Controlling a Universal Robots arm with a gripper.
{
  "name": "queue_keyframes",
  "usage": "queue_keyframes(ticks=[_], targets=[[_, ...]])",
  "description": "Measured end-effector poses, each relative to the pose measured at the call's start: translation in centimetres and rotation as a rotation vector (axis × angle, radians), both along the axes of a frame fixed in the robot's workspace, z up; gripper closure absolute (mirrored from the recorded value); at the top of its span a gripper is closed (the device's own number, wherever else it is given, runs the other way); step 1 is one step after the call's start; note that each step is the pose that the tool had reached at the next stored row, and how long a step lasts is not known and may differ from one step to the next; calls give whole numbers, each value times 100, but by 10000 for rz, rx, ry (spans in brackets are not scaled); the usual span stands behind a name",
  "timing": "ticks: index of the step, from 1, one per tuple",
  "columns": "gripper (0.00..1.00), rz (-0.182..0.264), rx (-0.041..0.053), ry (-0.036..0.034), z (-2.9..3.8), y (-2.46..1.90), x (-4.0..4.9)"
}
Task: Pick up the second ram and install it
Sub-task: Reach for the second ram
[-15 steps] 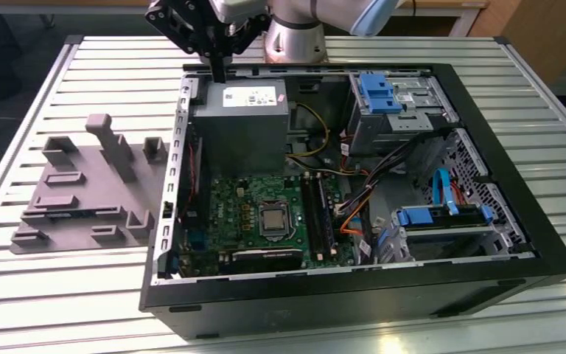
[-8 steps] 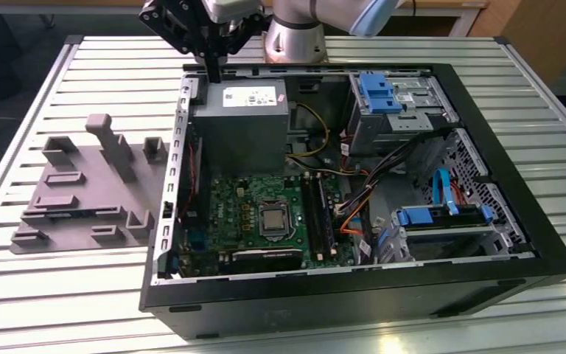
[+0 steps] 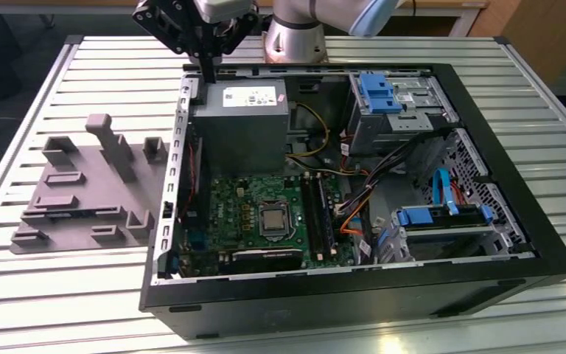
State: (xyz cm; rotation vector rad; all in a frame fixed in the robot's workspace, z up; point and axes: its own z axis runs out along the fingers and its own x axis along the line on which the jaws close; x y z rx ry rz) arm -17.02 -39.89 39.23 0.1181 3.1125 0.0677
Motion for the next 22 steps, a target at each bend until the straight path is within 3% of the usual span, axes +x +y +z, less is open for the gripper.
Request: queue_keyframes(ticks=[22], targets=[[89, 0, 0, 0, 0, 0, -156]])
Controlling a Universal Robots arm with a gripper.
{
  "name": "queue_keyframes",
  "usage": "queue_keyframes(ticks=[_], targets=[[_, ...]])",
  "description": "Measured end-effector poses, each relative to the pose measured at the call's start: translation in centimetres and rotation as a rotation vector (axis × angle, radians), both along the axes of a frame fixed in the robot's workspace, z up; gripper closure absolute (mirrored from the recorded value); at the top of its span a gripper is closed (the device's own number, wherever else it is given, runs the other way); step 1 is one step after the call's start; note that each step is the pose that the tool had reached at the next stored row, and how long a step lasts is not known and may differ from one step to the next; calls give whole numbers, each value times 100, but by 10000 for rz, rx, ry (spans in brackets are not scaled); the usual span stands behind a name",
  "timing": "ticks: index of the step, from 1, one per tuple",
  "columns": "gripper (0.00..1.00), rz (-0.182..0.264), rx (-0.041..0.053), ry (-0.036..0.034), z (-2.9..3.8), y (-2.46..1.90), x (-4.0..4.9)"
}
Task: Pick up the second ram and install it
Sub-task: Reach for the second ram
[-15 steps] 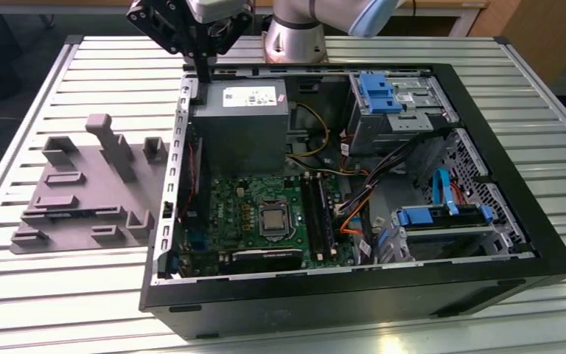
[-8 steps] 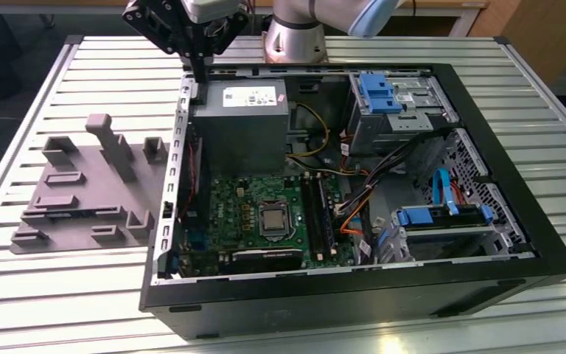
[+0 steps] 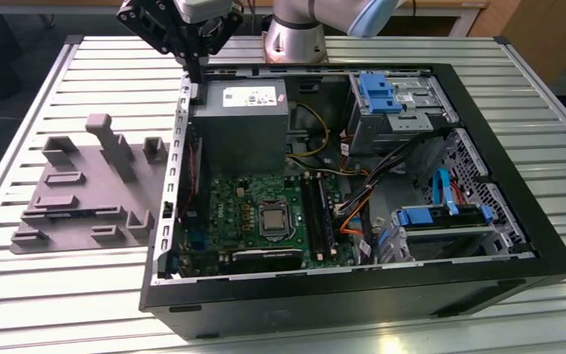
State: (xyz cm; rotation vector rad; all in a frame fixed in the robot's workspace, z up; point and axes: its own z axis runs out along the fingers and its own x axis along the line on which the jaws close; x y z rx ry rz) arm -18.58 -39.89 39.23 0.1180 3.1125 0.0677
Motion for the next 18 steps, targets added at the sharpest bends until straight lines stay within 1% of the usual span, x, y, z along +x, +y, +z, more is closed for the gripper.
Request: queue_keyframes(ticks=[18], targets=[[89, 0, 0, 0, 0, 0, -158]])
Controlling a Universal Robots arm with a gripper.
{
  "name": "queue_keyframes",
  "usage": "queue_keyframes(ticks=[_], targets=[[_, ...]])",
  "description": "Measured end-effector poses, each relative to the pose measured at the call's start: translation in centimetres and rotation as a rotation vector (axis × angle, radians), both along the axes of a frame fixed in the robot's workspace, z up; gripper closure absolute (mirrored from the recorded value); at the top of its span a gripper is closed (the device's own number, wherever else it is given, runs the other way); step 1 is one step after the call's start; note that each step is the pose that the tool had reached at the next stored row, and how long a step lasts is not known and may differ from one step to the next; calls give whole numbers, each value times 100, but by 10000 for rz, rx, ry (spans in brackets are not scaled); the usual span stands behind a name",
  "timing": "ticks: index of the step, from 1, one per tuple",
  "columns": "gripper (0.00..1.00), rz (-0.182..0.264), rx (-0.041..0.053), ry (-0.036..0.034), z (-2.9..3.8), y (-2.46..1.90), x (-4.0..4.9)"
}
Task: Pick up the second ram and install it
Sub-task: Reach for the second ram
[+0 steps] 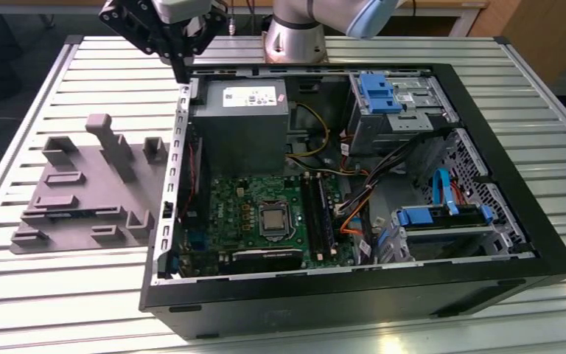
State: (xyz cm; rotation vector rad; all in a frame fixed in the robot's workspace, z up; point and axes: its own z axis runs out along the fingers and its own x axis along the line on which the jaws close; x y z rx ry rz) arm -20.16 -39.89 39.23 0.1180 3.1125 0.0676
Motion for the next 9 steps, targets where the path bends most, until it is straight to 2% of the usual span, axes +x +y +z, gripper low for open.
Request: queue_keyframes(ticks=[9], targets=[[89, 0, 0, 0, 0, 0, -80]])
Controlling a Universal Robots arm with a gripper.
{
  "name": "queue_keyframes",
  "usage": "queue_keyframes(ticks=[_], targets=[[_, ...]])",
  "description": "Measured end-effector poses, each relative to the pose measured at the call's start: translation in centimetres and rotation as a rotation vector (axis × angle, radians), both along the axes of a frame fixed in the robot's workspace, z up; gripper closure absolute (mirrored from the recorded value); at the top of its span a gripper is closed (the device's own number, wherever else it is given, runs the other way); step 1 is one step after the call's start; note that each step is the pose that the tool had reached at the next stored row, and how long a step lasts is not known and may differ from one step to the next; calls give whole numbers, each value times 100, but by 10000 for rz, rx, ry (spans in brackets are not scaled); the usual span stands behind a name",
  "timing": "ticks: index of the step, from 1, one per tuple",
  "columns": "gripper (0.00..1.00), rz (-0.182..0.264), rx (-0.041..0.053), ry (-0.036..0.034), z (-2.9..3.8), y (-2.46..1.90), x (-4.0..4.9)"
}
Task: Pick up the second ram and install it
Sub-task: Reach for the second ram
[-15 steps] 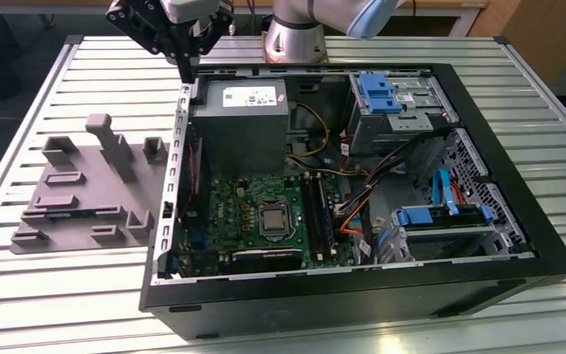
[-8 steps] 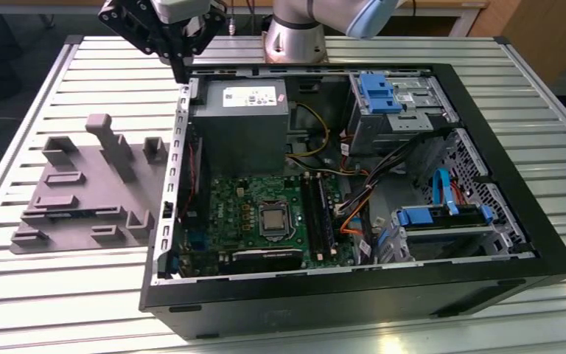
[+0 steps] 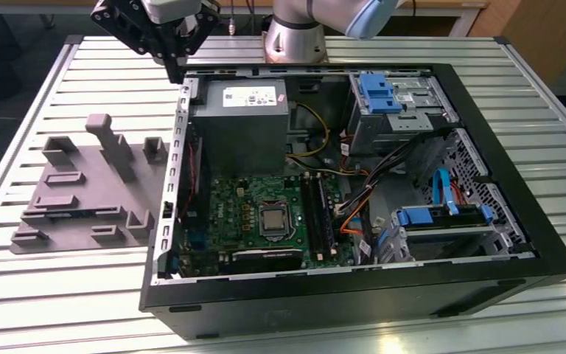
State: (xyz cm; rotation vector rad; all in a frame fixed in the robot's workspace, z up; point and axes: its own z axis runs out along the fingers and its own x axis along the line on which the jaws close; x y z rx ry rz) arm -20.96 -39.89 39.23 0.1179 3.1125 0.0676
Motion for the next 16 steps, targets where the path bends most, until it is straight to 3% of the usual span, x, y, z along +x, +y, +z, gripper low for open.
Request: queue_keyframes(ticks=[16], targets=[[89, 0, 0, 1, 0, 0, -152]])
